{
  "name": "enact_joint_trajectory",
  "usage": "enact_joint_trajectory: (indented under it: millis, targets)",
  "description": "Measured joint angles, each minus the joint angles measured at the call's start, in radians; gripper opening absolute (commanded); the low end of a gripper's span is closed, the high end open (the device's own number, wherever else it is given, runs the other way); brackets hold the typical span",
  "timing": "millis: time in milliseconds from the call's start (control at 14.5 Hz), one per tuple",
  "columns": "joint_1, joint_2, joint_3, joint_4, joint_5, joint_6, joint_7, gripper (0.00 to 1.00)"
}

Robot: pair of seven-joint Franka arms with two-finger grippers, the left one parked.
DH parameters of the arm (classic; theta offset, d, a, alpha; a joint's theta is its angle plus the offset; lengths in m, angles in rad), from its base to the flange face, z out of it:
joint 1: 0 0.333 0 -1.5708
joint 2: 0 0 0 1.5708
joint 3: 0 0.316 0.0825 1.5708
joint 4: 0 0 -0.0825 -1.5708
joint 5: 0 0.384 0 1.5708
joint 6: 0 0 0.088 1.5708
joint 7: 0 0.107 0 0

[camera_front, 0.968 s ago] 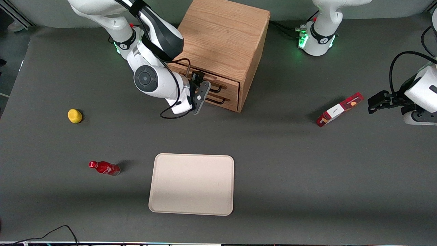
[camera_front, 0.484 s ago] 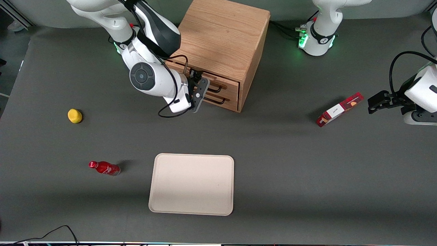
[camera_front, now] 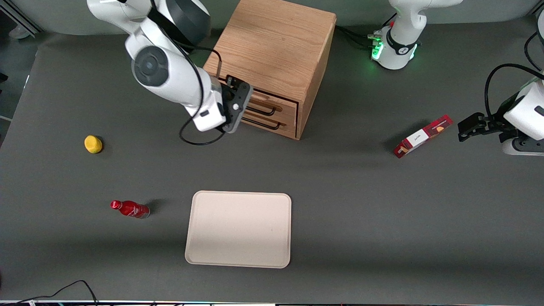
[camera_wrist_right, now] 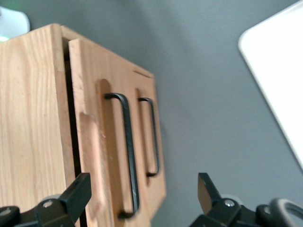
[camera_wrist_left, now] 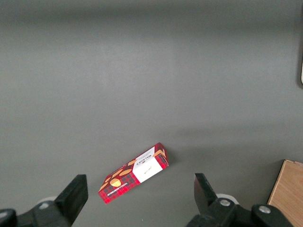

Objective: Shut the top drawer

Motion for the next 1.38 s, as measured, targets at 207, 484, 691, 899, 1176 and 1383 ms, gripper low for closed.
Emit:
enact_joint_trajectory:
  millis: [207,484,691,899,1176,1383]
  targets:
    - [-0.005,-0.129,-0.062,0.024,-0.034,-0.075,0.143,1.00]
    - [-0.007,-0.275,-0.197,0.024,-0.053,-0.252,0.572,1.00]
    - [-0.010,-0.290,-0.316,0.018,-0.102,-0.268,0.666,1.00]
    - [-0.012,-0.278,-0.339,0.013,-0.108,-0.259,0.677,1.00]
    - [0.005,-0.192,-0.306,-0.005,-0.114,-0.169,0.694,1.00]
    - [0.000,-0.153,-0.328,-0.005,-0.158,-0.147,0.711,1.00]
